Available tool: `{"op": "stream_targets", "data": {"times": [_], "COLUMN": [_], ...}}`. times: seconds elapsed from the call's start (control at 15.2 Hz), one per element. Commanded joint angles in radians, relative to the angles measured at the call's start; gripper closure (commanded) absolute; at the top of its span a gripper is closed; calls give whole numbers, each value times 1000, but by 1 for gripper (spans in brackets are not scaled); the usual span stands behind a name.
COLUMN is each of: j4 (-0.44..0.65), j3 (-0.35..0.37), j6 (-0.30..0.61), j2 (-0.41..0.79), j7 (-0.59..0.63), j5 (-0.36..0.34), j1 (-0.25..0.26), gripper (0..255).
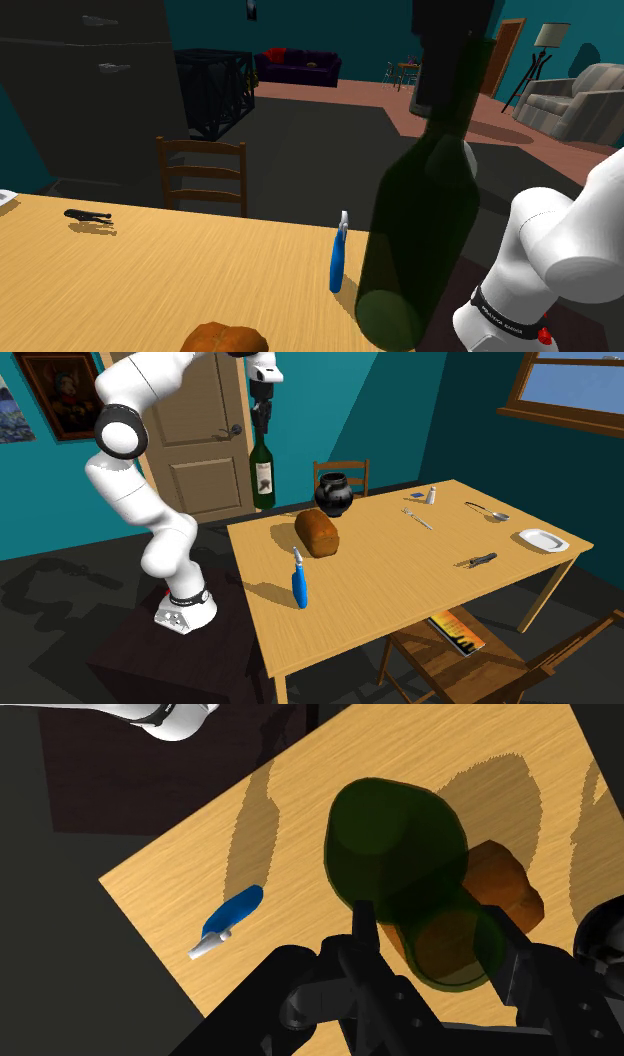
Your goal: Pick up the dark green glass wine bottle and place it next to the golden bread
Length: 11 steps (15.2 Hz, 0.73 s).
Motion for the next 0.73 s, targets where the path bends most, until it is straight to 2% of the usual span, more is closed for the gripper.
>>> {"op": "stream_targets", "data": {"times": [0.0,0.66], "j4": [-46,-262], "j3": [-2,-10], "j6": [27,157], "j2": [-21,-108], "j7": [-8,-52], "j5": [6,26], "j1": [2,14], "gripper": [255,255]}}
